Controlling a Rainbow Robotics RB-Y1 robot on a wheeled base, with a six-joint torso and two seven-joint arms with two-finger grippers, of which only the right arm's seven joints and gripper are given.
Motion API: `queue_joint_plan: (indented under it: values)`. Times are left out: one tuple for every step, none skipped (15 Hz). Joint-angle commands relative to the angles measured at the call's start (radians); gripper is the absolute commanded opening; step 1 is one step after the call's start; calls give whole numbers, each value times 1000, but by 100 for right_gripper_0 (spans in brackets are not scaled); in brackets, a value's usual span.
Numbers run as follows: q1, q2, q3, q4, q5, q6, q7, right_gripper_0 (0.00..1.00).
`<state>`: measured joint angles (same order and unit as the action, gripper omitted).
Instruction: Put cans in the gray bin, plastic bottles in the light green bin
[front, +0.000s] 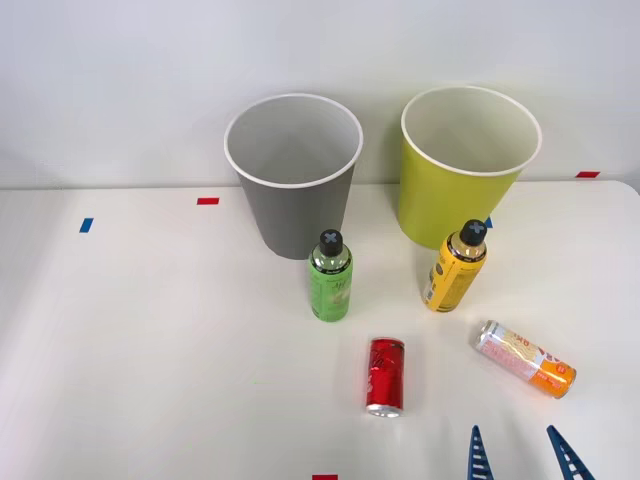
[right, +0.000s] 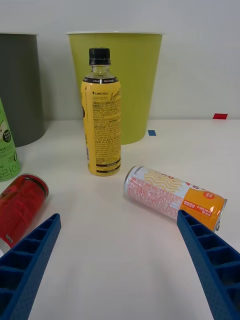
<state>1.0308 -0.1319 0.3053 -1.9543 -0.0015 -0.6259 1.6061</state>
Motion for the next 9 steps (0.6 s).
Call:
queue_joint_plan:
  values:
    - [0,0,0,0,0,0,0,81]
    - [0,0,0,0,0,0,0,81]
    - [0,0,0,0,0,0,0,81]
    - [0,0,0,0,0,0,0,81]
    - [0,0,0,0,0,0,0,81]
    - [0,0,0,0,0,0,0,80]
    - [0,0,0,0,0,0,0,80]
    - [0,0,0,0,0,0,0,81]
    - [0,0,0,0,0,0,0,81]
